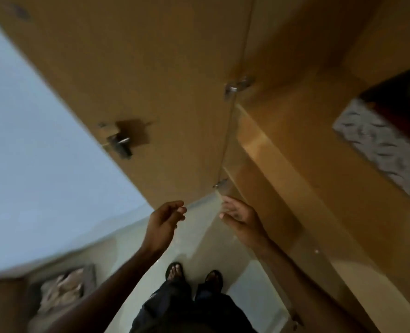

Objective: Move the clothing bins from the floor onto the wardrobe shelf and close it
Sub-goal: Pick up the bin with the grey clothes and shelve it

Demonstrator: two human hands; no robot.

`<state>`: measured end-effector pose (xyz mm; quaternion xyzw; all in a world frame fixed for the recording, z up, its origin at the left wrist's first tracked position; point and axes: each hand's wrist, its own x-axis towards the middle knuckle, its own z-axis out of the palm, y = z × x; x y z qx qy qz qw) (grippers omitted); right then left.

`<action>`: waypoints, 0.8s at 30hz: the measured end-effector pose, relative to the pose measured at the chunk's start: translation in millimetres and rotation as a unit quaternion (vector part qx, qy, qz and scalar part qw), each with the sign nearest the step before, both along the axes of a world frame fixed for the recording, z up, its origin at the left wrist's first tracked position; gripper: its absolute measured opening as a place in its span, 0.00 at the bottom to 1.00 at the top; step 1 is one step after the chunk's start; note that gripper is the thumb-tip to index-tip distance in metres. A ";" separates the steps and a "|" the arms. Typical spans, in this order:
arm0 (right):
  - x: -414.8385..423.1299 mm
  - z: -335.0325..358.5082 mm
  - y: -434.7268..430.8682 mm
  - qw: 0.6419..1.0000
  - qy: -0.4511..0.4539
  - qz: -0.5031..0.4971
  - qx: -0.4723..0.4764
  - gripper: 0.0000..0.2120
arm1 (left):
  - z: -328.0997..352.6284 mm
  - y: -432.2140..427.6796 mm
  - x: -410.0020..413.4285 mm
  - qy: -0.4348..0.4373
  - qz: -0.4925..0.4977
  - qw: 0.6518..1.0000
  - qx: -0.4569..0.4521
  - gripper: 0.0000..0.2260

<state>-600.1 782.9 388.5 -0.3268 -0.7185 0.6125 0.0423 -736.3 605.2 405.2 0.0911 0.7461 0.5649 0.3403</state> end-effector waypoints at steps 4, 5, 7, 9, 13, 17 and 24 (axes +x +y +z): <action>-44.1 -4.5 -57.3 0.993 -0.010 0.120 0.003 0.24 | -6.3 -92.3 -0.1 -0.006 0.129 0.992 -0.012 0.15; -53.7 -3.6 -73.0 0.989 -0.014 0.150 0.006 0.24 | -6.4 -114.3 3.0 -0.008 0.160 0.987 -0.010 0.15; -69.0 -2.3 -101.4 0.981 -0.013 0.195 0.016 0.24 | -8.6 -153.5 11.2 -0.010 0.205 0.979 -0.013 0.13; -84.9 -2.3 -141.9 0.969 -0.010 0.246 0.027 0.24 | -9.4 -202.6 24.0 -0.004 0.255 0.967 -0.018 0.12; -101.5 -1.3 -227.9 0.944 -0.004 0.330 0.022 0.24 | -14.0 -295.6 56.9 0.016 0.333 0.942 -0.028 0.08; -104.6 -0.5 -310.2 0.916 -0.005 0.400 0.019 0.23 | -17.4 -376.3 93.4 0.029 0.387 0.921 -0.042 0.10; -121.7 -12.6 -434.8 0.844 -0.019 0.536 0.013 0.23 | -35.0 -482.5 133.2 0.028 0.517 0.854 -0.056 0.09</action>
